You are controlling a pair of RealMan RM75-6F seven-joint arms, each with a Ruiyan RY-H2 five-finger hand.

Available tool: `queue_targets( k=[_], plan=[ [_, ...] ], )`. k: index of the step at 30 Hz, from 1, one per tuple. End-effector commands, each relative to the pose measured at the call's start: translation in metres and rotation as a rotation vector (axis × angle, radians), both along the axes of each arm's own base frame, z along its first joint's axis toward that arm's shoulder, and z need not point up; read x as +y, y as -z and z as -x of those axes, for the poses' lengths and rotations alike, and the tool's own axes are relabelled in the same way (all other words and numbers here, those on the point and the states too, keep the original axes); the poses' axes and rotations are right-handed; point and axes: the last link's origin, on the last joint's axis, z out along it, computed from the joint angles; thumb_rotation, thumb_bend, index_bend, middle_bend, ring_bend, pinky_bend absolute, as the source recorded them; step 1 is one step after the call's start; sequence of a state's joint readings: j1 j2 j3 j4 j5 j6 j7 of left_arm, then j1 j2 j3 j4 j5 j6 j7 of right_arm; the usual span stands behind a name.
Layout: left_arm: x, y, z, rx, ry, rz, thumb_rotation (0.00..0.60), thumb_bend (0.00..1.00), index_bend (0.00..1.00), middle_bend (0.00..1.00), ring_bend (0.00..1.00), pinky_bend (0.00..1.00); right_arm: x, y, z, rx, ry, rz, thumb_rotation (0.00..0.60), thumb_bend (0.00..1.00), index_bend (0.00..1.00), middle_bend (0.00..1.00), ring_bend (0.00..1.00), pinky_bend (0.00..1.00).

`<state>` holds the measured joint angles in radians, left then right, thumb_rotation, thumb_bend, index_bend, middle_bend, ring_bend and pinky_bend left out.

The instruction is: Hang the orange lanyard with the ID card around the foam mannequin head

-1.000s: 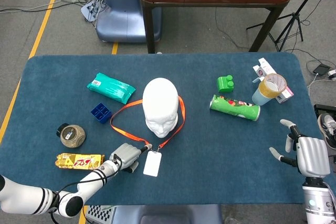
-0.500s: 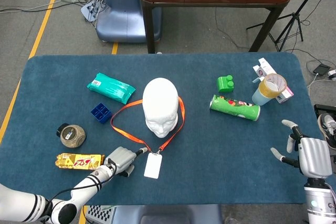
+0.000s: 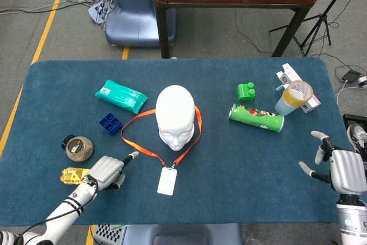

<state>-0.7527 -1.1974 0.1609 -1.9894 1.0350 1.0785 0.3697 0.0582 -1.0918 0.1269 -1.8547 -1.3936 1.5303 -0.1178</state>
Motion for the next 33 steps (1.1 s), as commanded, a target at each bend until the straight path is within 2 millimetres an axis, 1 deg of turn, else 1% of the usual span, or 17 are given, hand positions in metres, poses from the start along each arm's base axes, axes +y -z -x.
queue_targets(
  k=[1,3,4,11,15,17,19,21,23,27,29,33],
  plan=[
    [-0.008,-0.028,0.015,-0.039,-0.052,-0.081,0.6,0.57,0.02,0.87,0.85,0.9,0.002,-0.001,0.002,-0.005,-0.003,-0.035,0.6,0.15,0.26,0.64,0.56,0.57],
    [-0.01,-0.04,0.022,-0.051,-0.066,-0.122,0.6,0.57,0.02,0.86,0.84,0.9,0.004,-0.003,0.003,0.004,-0.005,-0.063,0.6,0.15,0.26,0.61,0.53,0.52],
    [-0.012,-0.045,0.025,-0.055,-0.071,-0.143,0.6,0.57,0.03,0.86,0.84,0.9,0.004,-0.004,0.004,0.014,-0.005,-0.071,0.6,0.15,0.26,0.59,0.51,0.51],
    [-0.022,-0.087,0.052,-0.114,-0.13,-0.34,0.6,0.57,0.05,0.83,0.81,0.87,0.005,-0.004,0.004,0.046,-0.017,-0.077,0.6,0.15,0.26,0.55,0.47,0.49],
    [-0.027,-0.103,0.068,-0.151,-0.138,-0.499,0.6,0.57,0.1,0.8,0.79,0.85,0.007,0.0,0.008,0.073,-0.026,-0.097,0.6,0.16,0.26,0.52,0.42,0.44],
    [-0.032,-0.108,0.076,-0.162,-0.136,-0.569,0.6,0.56,0.12,0.78,0.76,0.83,0.007,0.003,0.011,0.094,-0.032,-0.141,0.6,0.16,0.26,0.49,0.38,0.41],
    [-0.036,-0.111,0.083,-0.159,-0.131,-0.612,0.6,0.52,0.14,0.75,0.72,0.8,0.007,0.005,0.013,0.107,-0.035,-0.181,0.6,0.16,0.26,0.45,0.32,0.37],
    [-0.041,-0.113,0.089,-0.146,-0.133,-0.648,0.6,0.47,0.15,0.71,0.66,0.79,0.005,0.006,0.014,0.119,-0.047,-0.191,0.6,0.17,0.26,0.43,0.29,0.33],
    [-0.048,-0.112,0.095,-0.13,-0.141,-0.668,0.6,0.43,0.15,0.65,0.6,0.75,0.004,0.008,0.013,0.106,-0.061,-0.191,0.6,0.17,0.26,0.43,0.28,0.33],
    [-0.059,-0.11,0.101,-0.121,-0.157,-0.693,0.6,0.4,0.15,0.52,0.5,0.61,0.004,0.011,0.014,0.081,-0.088,-0.21,0.6,0.17,0.26,0.43,0.28,0.33],
    [-0.063,-0.109,0.102,-0.104,-0.157,-0.708,0.6,0.39,0.15,0.5,0.47,0.58,0.003,0.011,0.013,0.072,-0.107,-0.207,0.6,0.17,0.26,0.43,0.28,0.33],
    [-0.069,-0.103,0.102,-0.08,-0.159,-0.693,0.6,0.39,0.15,0.49,0.46,0.56,0.004,0.011,0.012,0.071,-0.127,-0.189,0.6,0.17,0.26,0.43,0.28,0.33]
  ],
)
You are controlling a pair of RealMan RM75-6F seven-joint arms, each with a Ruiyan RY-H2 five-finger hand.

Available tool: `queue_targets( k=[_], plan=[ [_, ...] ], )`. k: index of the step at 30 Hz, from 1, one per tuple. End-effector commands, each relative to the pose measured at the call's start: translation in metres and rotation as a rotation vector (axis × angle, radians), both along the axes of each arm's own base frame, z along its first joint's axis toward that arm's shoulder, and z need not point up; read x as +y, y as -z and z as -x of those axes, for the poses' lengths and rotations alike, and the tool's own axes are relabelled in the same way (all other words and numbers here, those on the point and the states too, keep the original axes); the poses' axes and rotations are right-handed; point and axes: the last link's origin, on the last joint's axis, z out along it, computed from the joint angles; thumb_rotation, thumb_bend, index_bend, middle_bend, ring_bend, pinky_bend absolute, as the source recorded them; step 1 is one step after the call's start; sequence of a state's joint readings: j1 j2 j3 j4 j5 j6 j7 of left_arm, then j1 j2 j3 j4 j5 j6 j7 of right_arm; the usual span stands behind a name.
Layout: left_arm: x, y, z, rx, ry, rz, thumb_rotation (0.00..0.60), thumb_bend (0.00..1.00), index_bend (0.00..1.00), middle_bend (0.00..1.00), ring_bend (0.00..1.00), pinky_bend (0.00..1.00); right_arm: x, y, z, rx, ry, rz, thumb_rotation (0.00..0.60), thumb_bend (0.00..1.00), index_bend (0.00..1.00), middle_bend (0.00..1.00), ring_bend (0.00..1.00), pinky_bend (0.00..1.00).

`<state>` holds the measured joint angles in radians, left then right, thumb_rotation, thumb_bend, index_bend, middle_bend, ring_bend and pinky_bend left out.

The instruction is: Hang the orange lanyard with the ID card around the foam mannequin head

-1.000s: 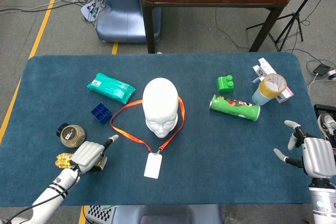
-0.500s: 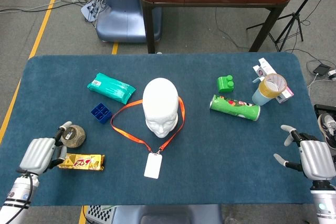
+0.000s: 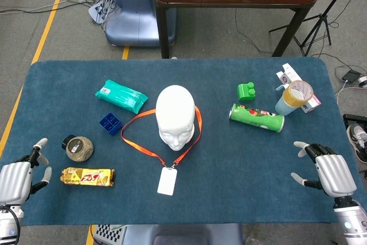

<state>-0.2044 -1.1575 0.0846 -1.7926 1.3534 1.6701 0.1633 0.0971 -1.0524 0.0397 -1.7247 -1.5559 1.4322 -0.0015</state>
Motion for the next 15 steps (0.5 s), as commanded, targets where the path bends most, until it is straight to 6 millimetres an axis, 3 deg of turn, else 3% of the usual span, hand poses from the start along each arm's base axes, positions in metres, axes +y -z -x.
queue_targets(
  k=[1,15],
  plan=[
    [-0.0047,0.0039,-0.001,0.01,-0.003,0.013,0.6,0.39,0.15,0.49,0.46,0.56,0.0012,0.0006,-0.001,-0.004,-0.014,0.011,0.6,0.17,0.26,0.43,0.28,0.33],
    [-0.0106,0.0101,-0.0042,0.012,0.005,0.017,0.6,0.39,0.15,0.48,0.46,0.53,0.0084,0.0051,-0.0034,-0.012,-0.032,0.058,0.6,0.17,0.26,0.43,0.28,0.33]
  ],
)
